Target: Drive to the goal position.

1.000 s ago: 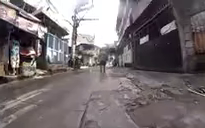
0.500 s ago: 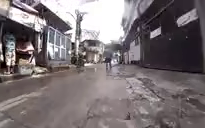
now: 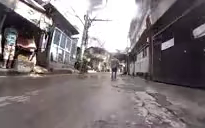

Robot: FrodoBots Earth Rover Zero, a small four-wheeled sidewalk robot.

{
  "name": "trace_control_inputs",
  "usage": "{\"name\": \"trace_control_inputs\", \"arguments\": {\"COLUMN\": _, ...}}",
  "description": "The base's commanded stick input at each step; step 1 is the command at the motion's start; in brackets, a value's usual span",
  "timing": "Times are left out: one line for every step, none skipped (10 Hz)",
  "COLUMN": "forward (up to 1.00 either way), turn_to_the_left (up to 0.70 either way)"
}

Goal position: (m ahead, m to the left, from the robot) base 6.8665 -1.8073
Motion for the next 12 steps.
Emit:
{"name": "trace_control_inputs", "arguments": {"forward": 1.0, "turn_to_the_left": 0.0}}
{"name": "trace_control_inputs", "arguments": {"forward": 1.0, "turn_to_the_left": 0.0}}
{"name": "trace_control_inputs", "arguments": {"forward": 1.0, "turn_to_the_left": 0.0}}
{"name": "trace_control_inputs", "arguments": {"forward": 1.0, "turn_to_the_left": 0.0}}
{"name": "trace_control_inputs", "arguments": {"forward": 1.0, "turn_to_the_left": -0.1}}
{"name": "trace_control_inputs", "arguments": {"forward": 1.0, "turn_to_the_left": -0.27}}
{"name": "trace_control_inputs", "arguments": {"forward": 1.0, "turn_to_the_left": -0.27}}
{"name": "trace_control_inputs", "arguments": {"forward": 1.0, "turn_to_the_left": -0.27}}
{"name": "trace_control_inputs", "arguments": {"forward": 1.0, "turn_to_the_left": -0.19}}
{"name": "trace_control_inputs", "arguments": {"forward": 1.0, "turn_to_the_left": 0.0}}
{"name": "trace_control_inputs", "arguments": {"forward": 1.0, "turn_to_the_left": 0.0}}
{"name": "trace_control_inputs", "arguments": {"forward": 1.0, "turn_to_the_left": 0.0}}
